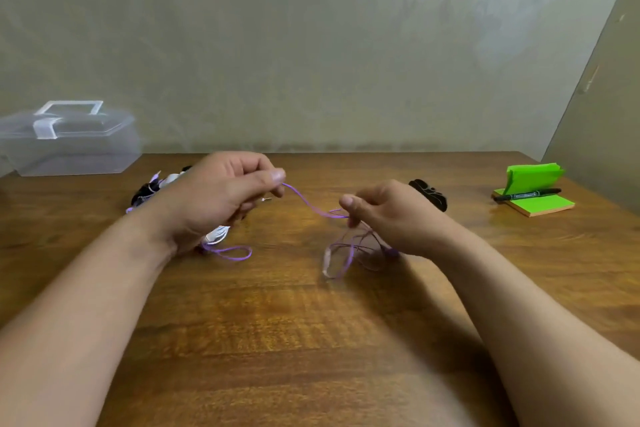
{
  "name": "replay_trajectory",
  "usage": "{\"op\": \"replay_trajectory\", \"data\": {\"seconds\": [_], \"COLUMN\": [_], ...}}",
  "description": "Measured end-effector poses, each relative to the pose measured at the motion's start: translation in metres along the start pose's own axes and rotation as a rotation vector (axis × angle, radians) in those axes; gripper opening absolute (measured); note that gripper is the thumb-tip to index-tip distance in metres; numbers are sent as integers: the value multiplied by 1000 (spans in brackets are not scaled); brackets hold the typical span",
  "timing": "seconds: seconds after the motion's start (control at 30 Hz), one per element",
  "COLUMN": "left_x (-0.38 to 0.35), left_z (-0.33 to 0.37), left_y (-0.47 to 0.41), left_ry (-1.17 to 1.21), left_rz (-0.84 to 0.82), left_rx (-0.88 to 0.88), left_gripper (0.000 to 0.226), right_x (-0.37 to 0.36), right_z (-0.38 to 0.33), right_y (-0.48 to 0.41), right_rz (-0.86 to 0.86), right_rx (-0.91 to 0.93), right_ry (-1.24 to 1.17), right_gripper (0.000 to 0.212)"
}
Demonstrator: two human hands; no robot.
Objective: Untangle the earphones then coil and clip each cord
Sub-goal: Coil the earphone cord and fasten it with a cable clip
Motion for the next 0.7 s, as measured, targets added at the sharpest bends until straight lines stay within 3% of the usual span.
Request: {"op": "replay_trajectory", "data": {"seconds": [0.07, 0.13, 0.17, 0.27, 0.33, 0.4, 0.47, 0.53, 0.63, 0.7], "left_x": [-10, -27, -34, -42, -34, -24, -11, 1, 15, 17], "left_z": [-1, -3, -3, -2, -2, -4, -8, -7, -4, -1], "left_y": [0, 5, 7, 11, 7, 3, 1, 0, -1, 0], "left_ry": [-159, -373, -404, -247, -250, -284, -148, 137, 544, 675], "left_rz": [-15, -72, -94, -117, -73, -69, -101, -109, -179, -231], "left_rx": [-71, -152, -177, -210, -238, -191, -37, 74, 112, 109], "left_gripper": [25, 22, 20, 15, 22, 25, 38, 34, 27, 24], "right_x": [-3, -2, -4, -23, -24, -10, 6, 12, 1, -6], "right_z": [-4, -23, -32, -50, -47, -30, -5, 22, 34, 36], "right_y": [-4, -1, 2, 13, 15, 7, -5, -14, -16, -18], "right_rz": [172, 341, 320, -74, -158, -19, 186, 323, 308, 273], "right_rx": [70, 164, 183, 51, 95, 88, -55, -204, -248, -242], "right_ry": [191, 131, -34, -570, -512, -467, -516, -492, -310, -193], "right_gripper": [43, 47, 47, 53, 59, 48, 40, 42, 40, 39]}}
Point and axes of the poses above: each hand's wrist, its own y-axis away from the middle knuckle, its own x-axis out of the back of the hand, z = x × y, the point moved 2 cm from there along -y, towards the middle knuckle, and after that the axes turned 14 degrees about z, right-handed, at the moved point
